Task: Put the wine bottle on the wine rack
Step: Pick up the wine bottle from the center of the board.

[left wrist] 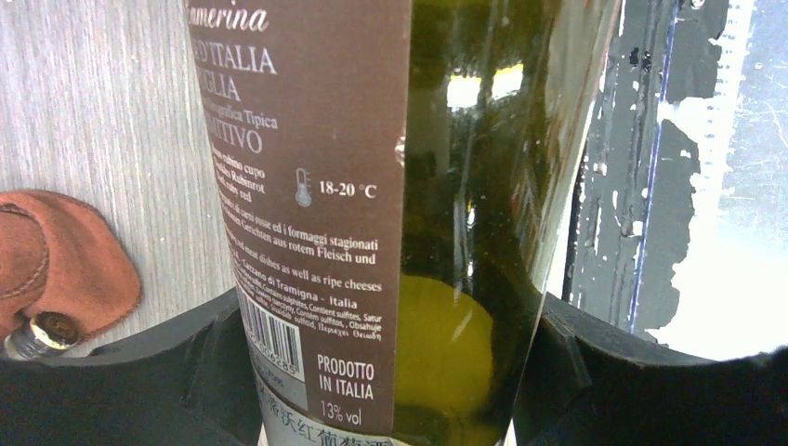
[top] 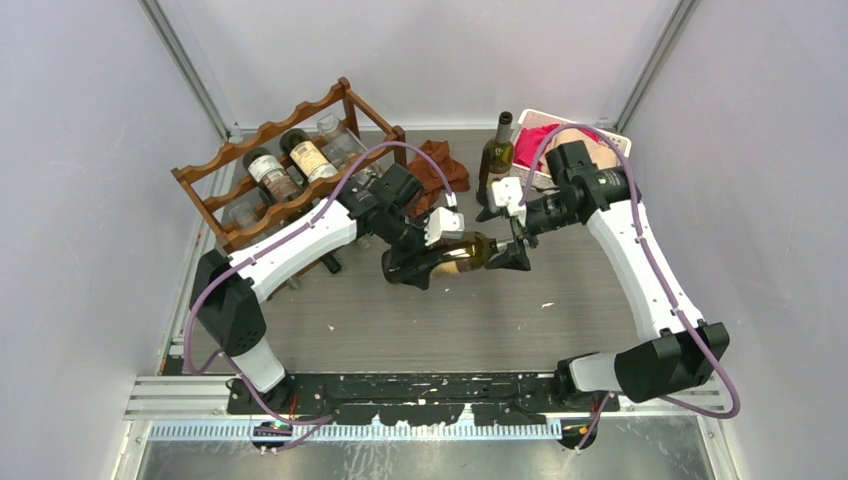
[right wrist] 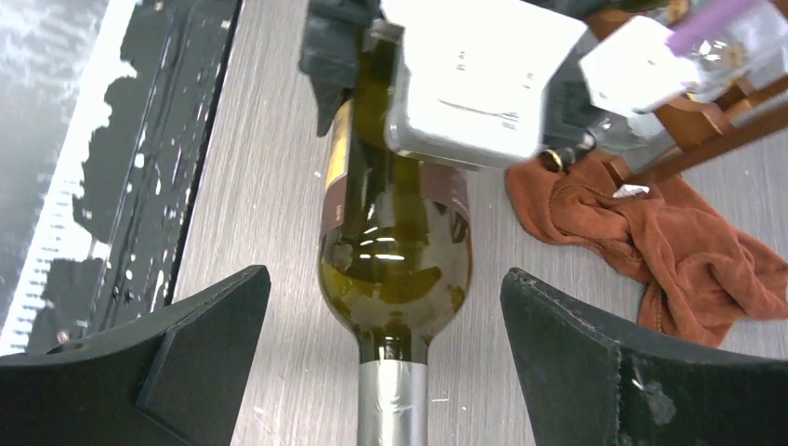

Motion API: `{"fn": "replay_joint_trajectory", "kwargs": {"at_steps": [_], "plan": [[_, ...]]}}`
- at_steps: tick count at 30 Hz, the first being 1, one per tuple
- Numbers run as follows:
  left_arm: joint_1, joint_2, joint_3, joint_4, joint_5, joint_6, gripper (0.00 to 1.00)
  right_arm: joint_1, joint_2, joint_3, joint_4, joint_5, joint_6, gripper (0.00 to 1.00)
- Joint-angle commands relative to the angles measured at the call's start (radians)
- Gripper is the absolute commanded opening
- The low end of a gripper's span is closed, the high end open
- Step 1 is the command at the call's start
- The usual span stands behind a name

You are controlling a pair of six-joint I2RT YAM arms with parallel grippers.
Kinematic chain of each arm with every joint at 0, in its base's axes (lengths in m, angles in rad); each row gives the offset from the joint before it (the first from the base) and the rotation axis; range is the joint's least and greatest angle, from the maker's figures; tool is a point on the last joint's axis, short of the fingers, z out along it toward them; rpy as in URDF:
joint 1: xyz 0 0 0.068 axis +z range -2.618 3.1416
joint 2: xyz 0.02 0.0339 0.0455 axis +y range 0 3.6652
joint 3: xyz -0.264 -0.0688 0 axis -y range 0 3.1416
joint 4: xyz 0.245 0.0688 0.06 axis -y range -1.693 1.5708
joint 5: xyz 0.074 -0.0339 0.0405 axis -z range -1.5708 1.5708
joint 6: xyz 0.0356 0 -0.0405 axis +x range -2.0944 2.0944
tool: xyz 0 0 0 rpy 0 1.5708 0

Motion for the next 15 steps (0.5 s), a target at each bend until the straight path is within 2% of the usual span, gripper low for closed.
{"fn": "replay_joint_trajectory", "kwargs": {"at_steps": [1,6,15], "plan": [[-0.011,-0.023,0.067,0.015,0.035,0.018,0.00,0.070,-0.027,-0.001,-0.066,0.093,-0.180,1.00],[-0.011,-0.036,0.055,0.026,0.040,0.018,0.00,0.136,-0.099,-0.141,0.227,0.210,0.036,1.00],[-0.012,-0.039,0.046,0.036,0.067,0.027,0.00,0.191,-0.121,-0.232,0.378,0.298,0.129,0.99]]}}
